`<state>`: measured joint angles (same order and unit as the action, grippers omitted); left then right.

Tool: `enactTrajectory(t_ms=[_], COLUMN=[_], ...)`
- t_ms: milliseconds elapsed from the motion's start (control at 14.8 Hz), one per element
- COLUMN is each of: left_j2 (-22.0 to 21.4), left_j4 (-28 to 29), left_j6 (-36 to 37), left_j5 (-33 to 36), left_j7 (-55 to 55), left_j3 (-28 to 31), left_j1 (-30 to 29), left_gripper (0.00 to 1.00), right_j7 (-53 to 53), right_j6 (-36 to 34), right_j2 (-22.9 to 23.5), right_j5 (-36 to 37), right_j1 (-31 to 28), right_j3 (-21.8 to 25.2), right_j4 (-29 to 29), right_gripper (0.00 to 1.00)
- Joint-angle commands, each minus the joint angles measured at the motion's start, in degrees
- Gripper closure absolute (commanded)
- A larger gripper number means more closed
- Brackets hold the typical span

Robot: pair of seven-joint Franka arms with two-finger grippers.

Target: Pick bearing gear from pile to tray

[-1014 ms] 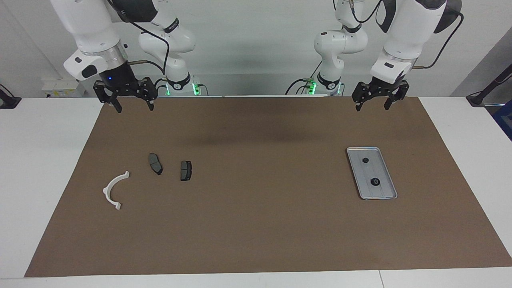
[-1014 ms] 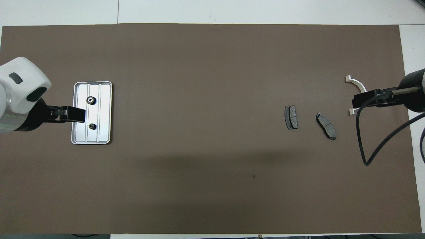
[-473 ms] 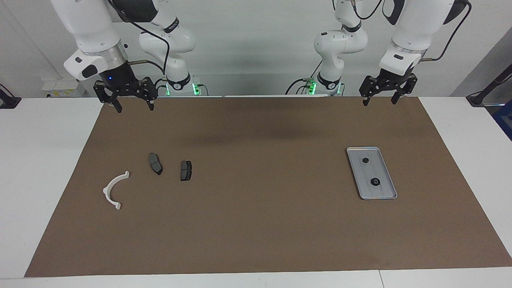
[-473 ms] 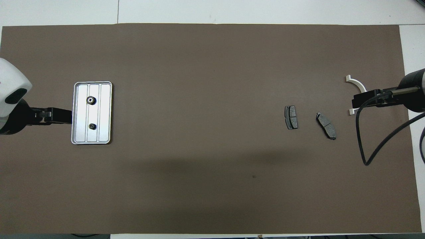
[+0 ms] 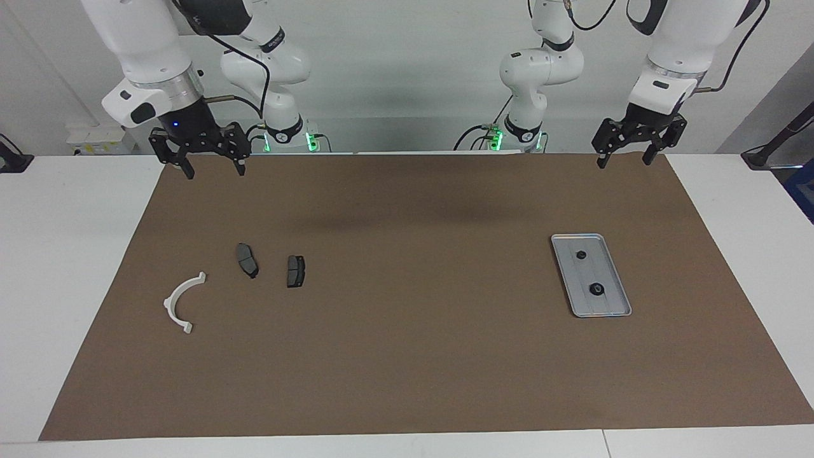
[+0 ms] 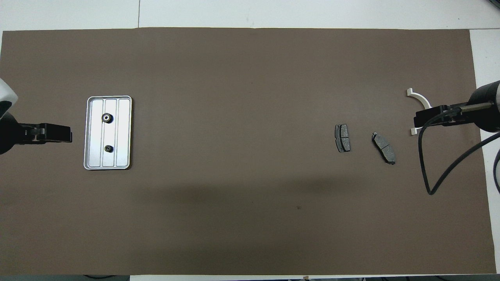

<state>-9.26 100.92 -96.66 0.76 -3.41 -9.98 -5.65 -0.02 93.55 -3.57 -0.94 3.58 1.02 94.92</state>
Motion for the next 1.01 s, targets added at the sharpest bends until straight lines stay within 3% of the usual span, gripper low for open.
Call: enactTrajectory(t_ms=[0,203,676,946], left_j2=[3.54,6.53,6.8,6.8], left_j4=[-3.79,-7.48,-8.02,-8.02], left_j6=[1.38,3.75,3.75,2.44], left_j5=[-0.67,-0.85,-2.43,-4.02], left_j7=[0.77,0.86,1.82,2.09], left_j3=[-0.48,-1.27,-1.36,-1.18], left_j1=[-0.25,0.72,5.38,5.21], left_gripper=[0.0,0.0,0.0,0.0], right_j7=[0.64,0.72,0.81,0.9], right_j6=[0.32,0.32,0.23,0.31], right_j2=[-1.0,-1.0,-1.09,-1.0], right_j5=[0.67,0.67,0.67,0.67], right_j1=[-0.5,-0.5,-0.5,-0.5], right_j3=[-0.41,-0.41,-0.41,-0.41], right_j4=[0.88,0.88,0.88,0.97], right_gripper=[0.0,0.0,0.0,0.0])
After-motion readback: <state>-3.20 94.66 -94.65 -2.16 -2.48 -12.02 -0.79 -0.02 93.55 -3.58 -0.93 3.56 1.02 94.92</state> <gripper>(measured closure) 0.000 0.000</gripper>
